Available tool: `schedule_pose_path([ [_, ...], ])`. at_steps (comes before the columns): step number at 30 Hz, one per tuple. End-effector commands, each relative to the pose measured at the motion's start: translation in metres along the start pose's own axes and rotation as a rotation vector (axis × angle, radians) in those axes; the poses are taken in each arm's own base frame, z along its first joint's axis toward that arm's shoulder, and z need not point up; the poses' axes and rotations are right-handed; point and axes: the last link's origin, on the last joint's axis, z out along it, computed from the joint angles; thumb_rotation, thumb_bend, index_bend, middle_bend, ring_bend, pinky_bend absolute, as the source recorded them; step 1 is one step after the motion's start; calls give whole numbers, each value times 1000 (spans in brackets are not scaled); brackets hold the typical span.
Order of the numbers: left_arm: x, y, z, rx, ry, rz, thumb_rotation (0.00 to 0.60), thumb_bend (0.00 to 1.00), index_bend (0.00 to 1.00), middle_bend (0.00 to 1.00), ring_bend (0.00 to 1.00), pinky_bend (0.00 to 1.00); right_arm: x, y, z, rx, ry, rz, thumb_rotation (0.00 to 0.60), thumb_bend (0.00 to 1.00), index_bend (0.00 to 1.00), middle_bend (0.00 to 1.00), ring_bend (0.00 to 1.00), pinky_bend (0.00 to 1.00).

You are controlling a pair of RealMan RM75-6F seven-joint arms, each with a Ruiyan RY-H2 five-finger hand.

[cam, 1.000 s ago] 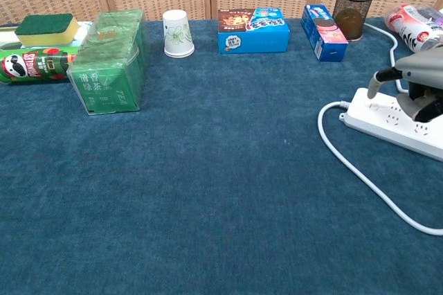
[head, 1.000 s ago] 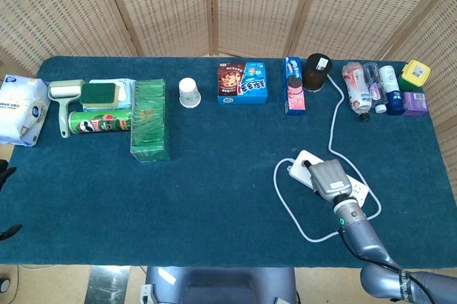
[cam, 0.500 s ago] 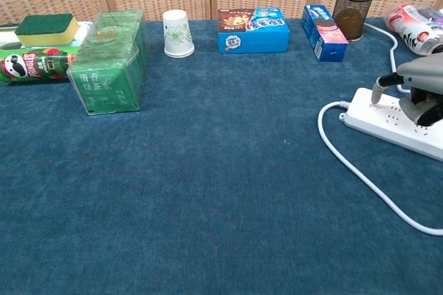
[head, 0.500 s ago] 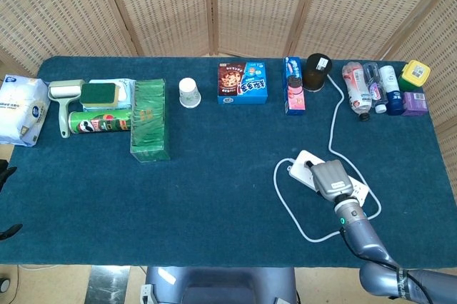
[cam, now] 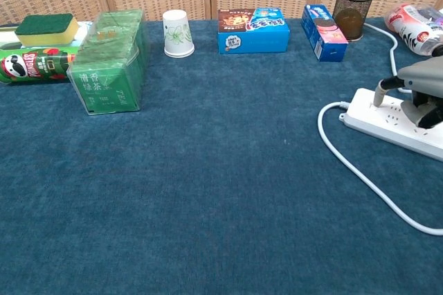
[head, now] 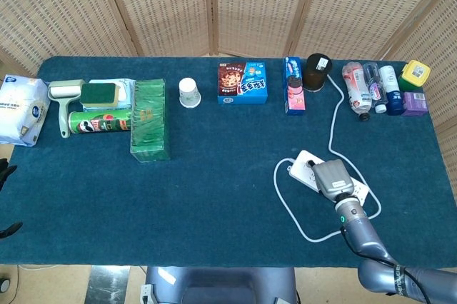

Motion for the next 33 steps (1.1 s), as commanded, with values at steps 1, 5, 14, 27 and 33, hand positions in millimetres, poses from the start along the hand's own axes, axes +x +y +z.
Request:
schedule_pose_path([
  [1,0,1,1,-2,-2,1,600,47,0,0,0,0,1,-2,-1,3,6,-6,600,851,268,1000,1000,1000],
  [5,-1,0,1,-1,-3,-1,600,47,0,0,0,0,0,-4,-1,3,7,-21,600,851,273,1000,1000,1000],
  [14,-1,-3,1,6,-3,-4,600,48,0,0,0,0,-10,-8,0,-8,-16,-58,600,851,276,1000,1000,1000],
  [27,-1,-5,1,5,-1,-12,600,47,0,0,0,0,24,-8,-10,-7,80,-19,600,850,277,1000,1000,1000],
  [33,-2,-5,-1,2,-1,-15,600,47,0,0,0,0,49,-6,-23,2,161,23,600,836,275,976,1000,1000],
])
